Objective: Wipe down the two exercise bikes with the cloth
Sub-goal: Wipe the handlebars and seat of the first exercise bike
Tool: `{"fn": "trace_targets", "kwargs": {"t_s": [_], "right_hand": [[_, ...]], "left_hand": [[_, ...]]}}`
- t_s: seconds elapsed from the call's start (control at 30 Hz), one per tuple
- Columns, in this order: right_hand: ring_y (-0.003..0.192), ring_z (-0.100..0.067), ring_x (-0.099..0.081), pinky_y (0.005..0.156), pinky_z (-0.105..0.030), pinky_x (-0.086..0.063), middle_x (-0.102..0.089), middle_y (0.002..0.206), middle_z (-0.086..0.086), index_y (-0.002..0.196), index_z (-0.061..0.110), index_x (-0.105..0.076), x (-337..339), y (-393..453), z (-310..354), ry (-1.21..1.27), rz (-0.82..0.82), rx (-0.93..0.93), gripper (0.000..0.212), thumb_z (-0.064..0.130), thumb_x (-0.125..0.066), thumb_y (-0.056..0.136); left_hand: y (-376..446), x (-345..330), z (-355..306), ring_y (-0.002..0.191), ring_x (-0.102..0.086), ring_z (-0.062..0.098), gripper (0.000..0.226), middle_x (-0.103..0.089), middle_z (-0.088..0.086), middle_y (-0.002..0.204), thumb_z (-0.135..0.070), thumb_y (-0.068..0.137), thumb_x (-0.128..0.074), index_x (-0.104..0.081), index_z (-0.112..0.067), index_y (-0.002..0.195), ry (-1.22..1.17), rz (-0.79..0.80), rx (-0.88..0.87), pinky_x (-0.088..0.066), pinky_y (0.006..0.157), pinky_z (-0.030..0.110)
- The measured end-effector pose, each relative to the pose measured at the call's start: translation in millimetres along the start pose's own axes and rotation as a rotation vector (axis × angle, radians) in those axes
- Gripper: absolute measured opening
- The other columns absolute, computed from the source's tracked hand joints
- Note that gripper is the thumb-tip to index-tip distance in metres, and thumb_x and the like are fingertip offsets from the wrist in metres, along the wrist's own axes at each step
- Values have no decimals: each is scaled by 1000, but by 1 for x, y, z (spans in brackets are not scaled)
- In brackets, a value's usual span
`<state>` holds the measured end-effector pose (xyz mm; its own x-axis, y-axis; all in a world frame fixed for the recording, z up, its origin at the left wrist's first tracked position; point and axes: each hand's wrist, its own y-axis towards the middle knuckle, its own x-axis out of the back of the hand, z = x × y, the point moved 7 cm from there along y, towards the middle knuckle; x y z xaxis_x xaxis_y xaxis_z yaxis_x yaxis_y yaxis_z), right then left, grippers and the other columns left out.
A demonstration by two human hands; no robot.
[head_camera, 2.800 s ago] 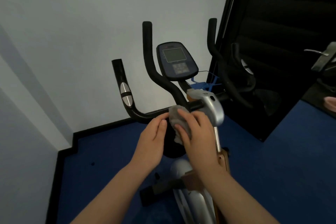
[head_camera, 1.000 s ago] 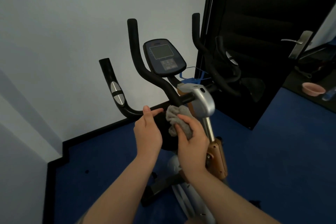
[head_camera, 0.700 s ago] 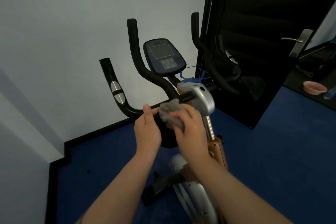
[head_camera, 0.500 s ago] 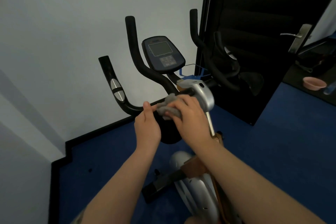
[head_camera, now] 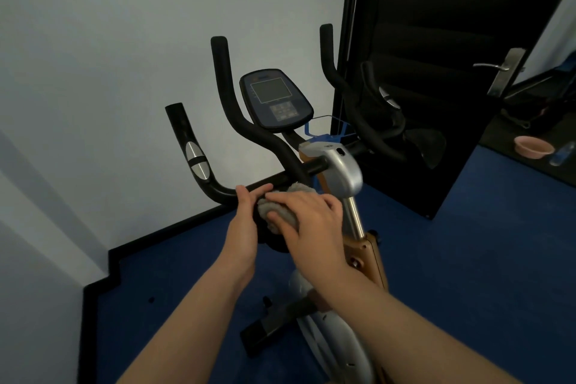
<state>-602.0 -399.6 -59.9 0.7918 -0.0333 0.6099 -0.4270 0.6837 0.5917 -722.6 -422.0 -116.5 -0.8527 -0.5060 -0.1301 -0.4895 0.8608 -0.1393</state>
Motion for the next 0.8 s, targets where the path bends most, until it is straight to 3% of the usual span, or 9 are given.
{"fn": "trace_targets", "kwargs": {"t_s": [0.13, 0.2, 0.3, 0.37, 0.43, 0.53, 0.63, 0.7, 0.8], "right_hand": [[105, 6, -54, 110, -27, -23, -67, 99, 19, 100, 29, -70, -8, -28, -7, 170, -65, -136, 17, 25, -72, 84], [102, 6, -55, 103, -29, -26, -67, 99, 21, 99, 30, -69, -6, -30, -8, 177, -82, -127, 17, 26, -72, 82], [100, -8, -58, 87, -32, -30, -68, 99, 14, 100, 26, -72, -1, 0, -5, 22, -114, -5, 21, 19, -74, 81], [102, -12, -59, 86, -36, -33, -68, 102, 8, 103, 22, -72, -4, 3, -8, -14, -171, 39, 26, 12, -75, 79], [105, -12, -56, 89, -37, -36, -68, 104, 4, 103, 18, -72, -7, -18, -18, 18, -258, 41, 26, 10, -75, 79], [105, -14, -56, 89, -36, -42, -67, 102, -1, 102, 15, -73, -7, -46, -28, 18, -328, 102, 21, 14, -71, 81], [97, -24, -59, 81, -38, -46, -66, 101, -5, 98, 11, -73, 1, -15, -29, -21, -312, 128, 20, 7, -75, 78], [99, -22, -56, 84, -32, -46, -64, 101, -4, 98, 9, -72, 6, 8, -24, 63, -309, 39, 19, 5, -76, 80], [105, -7, -53, 89, -15, -43, -60, 106, 8, 103, 19, -67, 7, 1, -29, 360, -388, -236, 19, 12, -70, 86]], "left_hand": [[2, 3, 1, 105, -65, 9, 66, -74, -5, 105, -72, 85, -19, -68, -36, 112, 34, 4, 30, -47, 87, 29], [3, 2, -1, 96, -68, 5, 64, -75, -5, 100, -69, 90, -16, -68, -38, 109, 62, -17, 21, -49, 78, 22], [1, -3, -7, 87, -65, -7, 59, -73, -14, 93, -66, 91, -17, -68, -40, 104, 100, -58, -38, -46, 67, 8], [-1, -4, -9, 82, -64, -12, 55, -73, -20, 86, -60, 96, -21, -71, -38, 95, 101, -93, -75, -44, 60, 2], [-2, -2, -8, 79, -64, -12, 52, -73, -16, 85, -56, 99, -23, -70, -34, 101, 114, -114, -91, -42, 57, 0], [-1, 4, -8, 83, -66, -4, 52, -71, -7, 97, -57, 99, -23, -66, -31, 110, 162, -111, -84, -47, 60, 6], [0, 5, -10, 94, -66, 9, 51, -71, -3, 100, -53, 102, -23, -68, -29, 104, 197, -158, -89, -51, 77, 23], [1, 3, -12, 94, -67, 15, 47, -72, -2, 97, -49, 103, -28, -70, -29, 98, 202, -196, -68, -53, 85, 35], [5, 0, -15, 92, -66, 19, 35, -71, 0, 95, -38, 101, -37, -70, -27, 98, 264, -189, -66, -53, 88, 47]]}}
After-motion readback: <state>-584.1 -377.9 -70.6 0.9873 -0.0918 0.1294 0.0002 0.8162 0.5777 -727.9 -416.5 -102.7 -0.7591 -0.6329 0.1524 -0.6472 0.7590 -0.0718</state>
